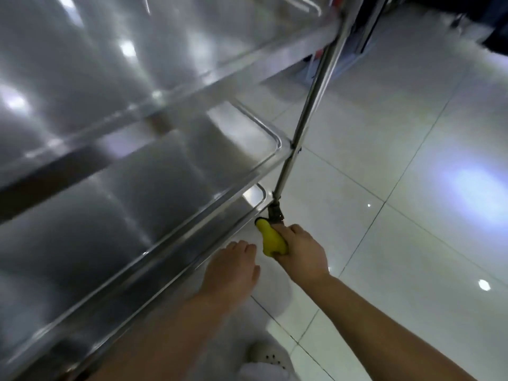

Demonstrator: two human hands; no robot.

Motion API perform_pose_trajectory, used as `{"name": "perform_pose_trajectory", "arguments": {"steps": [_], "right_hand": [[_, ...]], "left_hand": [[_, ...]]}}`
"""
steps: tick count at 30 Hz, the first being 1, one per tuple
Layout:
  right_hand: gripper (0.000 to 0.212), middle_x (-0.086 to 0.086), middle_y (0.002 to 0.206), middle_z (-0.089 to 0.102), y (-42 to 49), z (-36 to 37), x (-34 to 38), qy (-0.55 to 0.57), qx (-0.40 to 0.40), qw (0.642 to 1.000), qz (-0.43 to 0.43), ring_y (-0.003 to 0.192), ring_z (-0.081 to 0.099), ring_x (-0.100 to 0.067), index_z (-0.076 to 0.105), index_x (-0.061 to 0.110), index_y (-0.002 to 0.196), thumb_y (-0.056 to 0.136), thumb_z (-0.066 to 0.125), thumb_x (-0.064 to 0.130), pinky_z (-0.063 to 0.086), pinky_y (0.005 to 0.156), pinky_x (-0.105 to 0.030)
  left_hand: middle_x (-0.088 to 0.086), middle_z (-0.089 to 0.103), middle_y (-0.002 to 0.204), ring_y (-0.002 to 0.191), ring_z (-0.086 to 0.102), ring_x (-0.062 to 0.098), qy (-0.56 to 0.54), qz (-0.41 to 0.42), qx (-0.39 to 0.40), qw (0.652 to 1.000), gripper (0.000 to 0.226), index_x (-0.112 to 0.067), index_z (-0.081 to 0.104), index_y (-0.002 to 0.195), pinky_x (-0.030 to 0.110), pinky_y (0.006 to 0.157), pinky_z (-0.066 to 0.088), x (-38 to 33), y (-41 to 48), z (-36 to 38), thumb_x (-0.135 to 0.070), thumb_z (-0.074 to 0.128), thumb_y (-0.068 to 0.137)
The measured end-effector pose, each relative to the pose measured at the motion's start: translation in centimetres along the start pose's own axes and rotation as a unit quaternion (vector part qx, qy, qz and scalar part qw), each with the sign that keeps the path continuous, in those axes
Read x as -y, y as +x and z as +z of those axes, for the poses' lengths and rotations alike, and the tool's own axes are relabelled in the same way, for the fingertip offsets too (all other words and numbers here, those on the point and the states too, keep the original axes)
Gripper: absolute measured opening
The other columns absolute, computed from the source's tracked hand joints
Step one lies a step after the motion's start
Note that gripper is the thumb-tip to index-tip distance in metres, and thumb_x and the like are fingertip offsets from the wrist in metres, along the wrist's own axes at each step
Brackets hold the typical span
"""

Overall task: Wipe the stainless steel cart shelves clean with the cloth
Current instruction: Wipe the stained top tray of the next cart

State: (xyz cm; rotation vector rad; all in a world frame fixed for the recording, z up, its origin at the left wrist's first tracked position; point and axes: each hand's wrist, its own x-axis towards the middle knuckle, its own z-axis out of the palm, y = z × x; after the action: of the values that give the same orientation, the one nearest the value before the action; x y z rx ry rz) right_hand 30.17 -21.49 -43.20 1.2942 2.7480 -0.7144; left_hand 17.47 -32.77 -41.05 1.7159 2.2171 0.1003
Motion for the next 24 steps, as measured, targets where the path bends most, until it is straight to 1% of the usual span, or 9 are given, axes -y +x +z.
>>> {"name": "perform_pose_trajectory", "arguments": {"steps": [2,5,8,11,14,16,18,21,24], "right_hand": [[0.059,0.005,0.112,0.056,-1.8,-4.8,2.5,0.013,0.01,1.0,-0.013,0.1,0.056,-0.016,0.042,0.041,0.138,0.084,0.065,0.042,0.047,0.073,-0.027],[0.059,0.007,0.118,0.054,-4.0,-12.4,6.8,0.007,0.015,0.999,-0.044,0.107,0.053,-0.014,0.04,0.041,0.139,0.085,0.063,0.044,0.043,0.078,-0.025],[0.059,0.006,0.117,0.055,-5.6,-19.6,11.3,0.023,0.002,0.997,-0.077,0.105,0.054,-0.015,0.042,0.042,0.139,0.084,0.065,0.041,0.041,0.075,-0.024],[0.058,0.005,0.11,0.056,-7.3,-25.3,15.3,0.042,-0.006,0.993,-0.107,0.097,0.056,-0.015,0.044,0.043,0.136,0.084,0.067,0.038,0.046,0.072,-0.026],[0.057,0.005,0.106,0.056,-8.6,-29.4,18.9,0.053,-0.014,0.988,-0.143,0.094,0.056,-0.015,0.046,0.044,0.134,0.083,0.067,0.031,0.049,0.071,-0.03],[0.061,0.004,0.103,0.055,-9.1,-31.1,21.2,0.056,-0.015,0.981,-0.185,0.092,0.056,-0.016,0.043,0.046,0.135,0.083,0.066,0.024,0.05,0.069,-0.032],[0.069,0.005,0.104,0.054,-9.3,-32.3,23.8,0.058,0.0,0.97,-0.234,0.092,0.054,-0.015,0.037,0.05,0.138,0.082,0.063,0.019,0.049,0.072,-0.031],[0.071,0.003,0.114,0.055,-9.9,-32.7,27.7,0.069,0.044,0.95,-0.302,0.102,0.054,-0.017,0.04,0.044,0.139,0.079,0.065,0.014,0.047,0.081,-0.028],[0.069,0.002,0.118,0.054,-11.1,-31.6,31.7,0.077,0.101,0.92,-0.37,0.105,0.054,-0.019,0.04,0.037,0.141,0.08,0.068,0.022,0.048,0.084,-0.031]], "left_hand": [[-0.002,0.047,0.13,0.116,0.047,0.013,-0.01,-0.02,0.008,1.0,0.042,-0.021,0.037,0.137,0.025,0.093,0.039,-1.8,-2.0,-4.6,-0.039,0.035,0.099],[-0.003,0.047,0.13,0.117,0.047,0.012,-0.026,-0.049,-0.007,0.998,0.039,-0.023,0.038,0.135,0.025,0.091,0.04,-3.5,-4.5,-12.2,-0.039,0.036,0.099],[-0.001,0.048,0.128,0.117,0.047,0.013,-0.041,-0.068,-0.037,0.996,0.035,-0.021,0.041,0.13,0.025,0.09,0.039,-4.7,-6.6,-20.0,-0.037,0.038,0.099],[-0.003,0.051,0.123,0.112,0.049,0.013,-0.09,-0.091,-0.072,0.989,0.035,-0.022,0.044,0.129,0.023,0.086,0.039,-6.3,-9.1,-26.5,-0.037,0.043,0.098],[-0.002,0.055,0.112,0.101,0.052,0.014,-0.148,-0.14,-0.099,0.974,0.028,-0.021,0.052,0.116,0.024,0.079,0.042,-7.4,-11.8,-31.4,-0.039,0.049,0.093],[-0.003,0.06,0.102,0.093,0.056,0.014,-0.205,-0.186,-0.129,0.952,0.022,-0.022,0.057,0.103,0.029,0.078,0.047,-7.5,-13.5,-33.9,-0.038,0.055,0.088],[-0.004,0.065,0.093,0.085,0.06,0.016,-0.271,-0.23,-0.167,0.92,0.017,-0.024,0.062,0.096,0.036,0.076,0.05,-7.3,-15.5,-36.0,-0.035,0.061,0.083],[-0.009,0.067,0.082,0.076,0.063,0.012,-0.34,-0.278,-0.225,0.87,0.015,-0.028,0.065,0.087,0.037,0.071,0.053,-6.2,-19.2,-37.5,-0.038,0.064,0.075],[-0.01,0.064,0.075,0.071,0.061,0.008,-0.364,-0.326,-0.29,0.823,0.015,-0.029,0.062,0.078,0.036,0.065,0.053,-4.8,-23.4,-37.8,-0.04,0.061,0.068]]}}
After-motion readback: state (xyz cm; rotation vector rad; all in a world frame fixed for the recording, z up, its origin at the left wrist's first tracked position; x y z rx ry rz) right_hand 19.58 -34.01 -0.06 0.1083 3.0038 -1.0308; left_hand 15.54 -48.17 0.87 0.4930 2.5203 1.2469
